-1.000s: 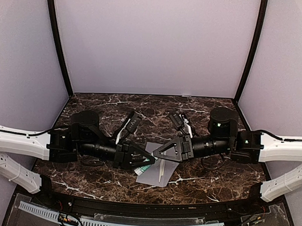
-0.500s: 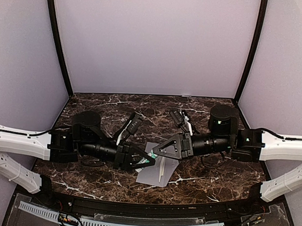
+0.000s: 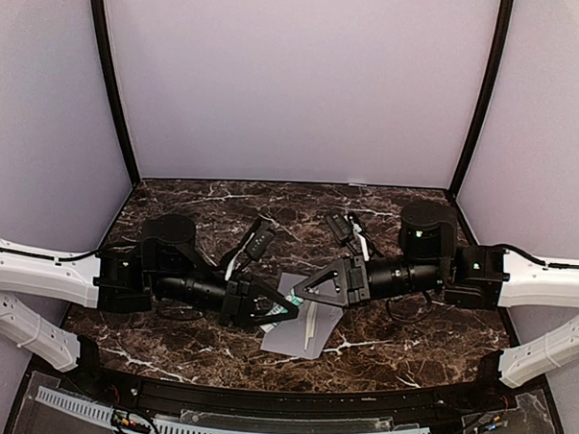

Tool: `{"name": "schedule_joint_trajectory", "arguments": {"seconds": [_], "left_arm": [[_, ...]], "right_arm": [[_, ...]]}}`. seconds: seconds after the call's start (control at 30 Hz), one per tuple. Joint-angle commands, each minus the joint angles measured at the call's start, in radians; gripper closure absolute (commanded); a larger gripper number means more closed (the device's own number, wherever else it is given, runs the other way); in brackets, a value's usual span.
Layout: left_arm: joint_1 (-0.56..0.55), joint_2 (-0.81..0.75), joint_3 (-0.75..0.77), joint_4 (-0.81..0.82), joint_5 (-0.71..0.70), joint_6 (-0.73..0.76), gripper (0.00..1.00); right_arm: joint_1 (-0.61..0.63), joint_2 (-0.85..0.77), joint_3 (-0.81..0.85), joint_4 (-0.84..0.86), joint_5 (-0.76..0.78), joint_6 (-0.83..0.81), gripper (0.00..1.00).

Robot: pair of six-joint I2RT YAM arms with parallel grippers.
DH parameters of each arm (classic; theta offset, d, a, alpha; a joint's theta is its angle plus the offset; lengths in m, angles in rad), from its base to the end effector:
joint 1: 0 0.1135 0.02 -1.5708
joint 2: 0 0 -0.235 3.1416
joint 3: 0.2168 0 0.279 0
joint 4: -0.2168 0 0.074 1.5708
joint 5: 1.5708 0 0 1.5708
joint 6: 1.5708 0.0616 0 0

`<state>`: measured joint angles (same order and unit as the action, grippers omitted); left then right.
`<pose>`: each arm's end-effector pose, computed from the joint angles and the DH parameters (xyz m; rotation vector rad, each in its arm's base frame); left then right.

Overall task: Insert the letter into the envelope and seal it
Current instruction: Open the solid glue cap from the solid glue, then place the solid glue cap at the center of the board.

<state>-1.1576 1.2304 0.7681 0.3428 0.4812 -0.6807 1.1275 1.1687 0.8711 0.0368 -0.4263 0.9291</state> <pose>0.1104 -0.3227 0.2519 0.8860 1.8212 -1.6903 0.1193 0.3107 0.2737 -0.5844 2.1627 1.7007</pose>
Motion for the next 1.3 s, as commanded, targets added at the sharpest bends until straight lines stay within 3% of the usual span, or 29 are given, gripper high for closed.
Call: {"name": "schedule_joint_trajectory", "arguments": {"seconds": [0.0, 0.5, 0.77, 0.87, 1.07, 1.27], "left_arm": [[-0.002, -0.001, -0.003, -0.018, 0.018, 0.007, 0.96], [-0.002, -0.002, -0.015, -0.025, 0.042, -0.002, 0.98], [-0.002, -0.017, -0.024, -0.033, 0.046, 0.000, 0.99], [0.010, -0.045, -0.016, -0.125, 0.003, 0.014, 0.99], [0.218, -0.115, 0.065, -0.377, 0.071, 0.089, 0.98], [0.583, -0.124, 0.136, -0.562, 0.184, 0.259, 0.98]], "right_arm": [[-0.023, -0.020, 0.032, -0.006, 0.032, -0.024, 0.97], [-0.076, -0.077, 0.016, -0.034, 0.030, -0.037, 0.98], [-0.115, -0.121, 0.023, -0.135, 0.057, -0.062, 0.98], [-0.130, -0.144, 0.056, -0.236, 0.128, -0.088, 0.97], [-0.160, -0.083, 0.191, -0.615, 0.410, -0.140, 0.96], [-0.311, -0.024, 0.189, -0.747, 0.534, -0.162, 0.96]]}}
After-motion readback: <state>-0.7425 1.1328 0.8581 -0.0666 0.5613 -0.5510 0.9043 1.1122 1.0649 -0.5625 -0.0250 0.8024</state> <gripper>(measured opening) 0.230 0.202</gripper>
